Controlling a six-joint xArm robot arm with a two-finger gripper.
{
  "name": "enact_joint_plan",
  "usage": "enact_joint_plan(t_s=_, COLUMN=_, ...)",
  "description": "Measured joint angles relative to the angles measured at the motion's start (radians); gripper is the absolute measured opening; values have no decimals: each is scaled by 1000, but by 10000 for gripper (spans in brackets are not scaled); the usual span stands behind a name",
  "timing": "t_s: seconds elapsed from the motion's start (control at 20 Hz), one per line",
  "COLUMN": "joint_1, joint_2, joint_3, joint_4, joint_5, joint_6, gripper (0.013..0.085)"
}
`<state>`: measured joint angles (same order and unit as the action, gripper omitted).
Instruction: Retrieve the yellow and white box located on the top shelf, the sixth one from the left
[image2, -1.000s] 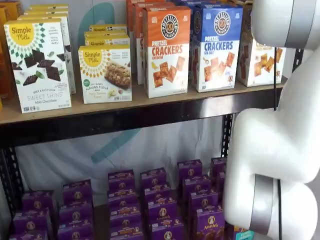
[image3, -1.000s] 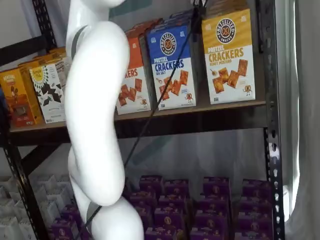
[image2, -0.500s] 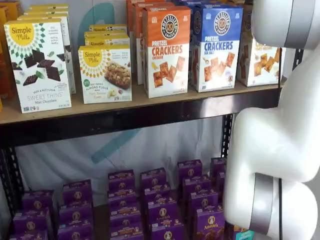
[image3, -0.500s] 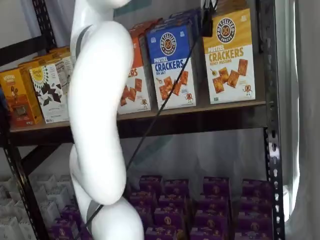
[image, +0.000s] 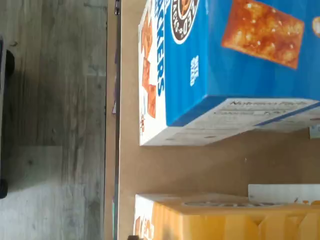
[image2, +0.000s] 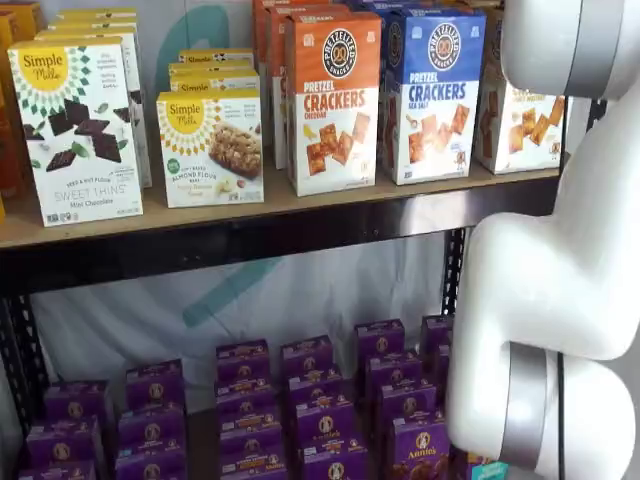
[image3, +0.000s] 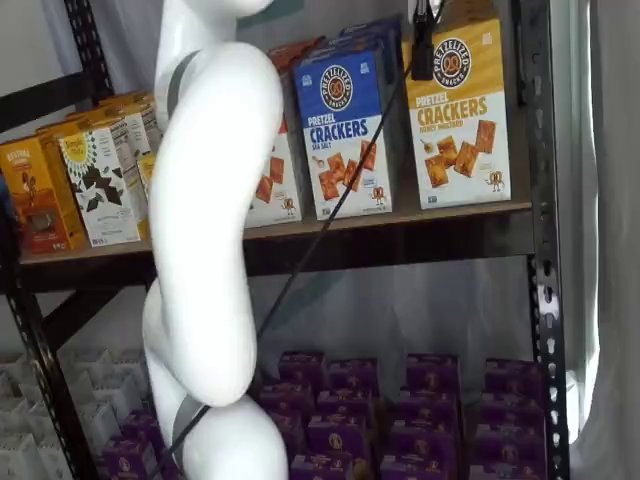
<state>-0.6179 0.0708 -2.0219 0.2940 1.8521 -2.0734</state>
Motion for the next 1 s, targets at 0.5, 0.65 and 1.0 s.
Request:
enact_joint_plan(t_s=0.5, joint_1=2, joint_2=14, joint_3=-32, joint_4=-14, joint_5=28, joint_6=2, gripper=850)
enact_joint_plan(t_s=0.65, joint_1=7, joint_2=5, joint_3=-20, joint_4=-23, joint_5=20, joint_6=0, gripper=810)
enact_joint_plan(t_s=1.0, joint_1=13, joint_2=-6, joint_3=-4, joint_4=-30, joint_5=12, joint_6=2, gripper=690)
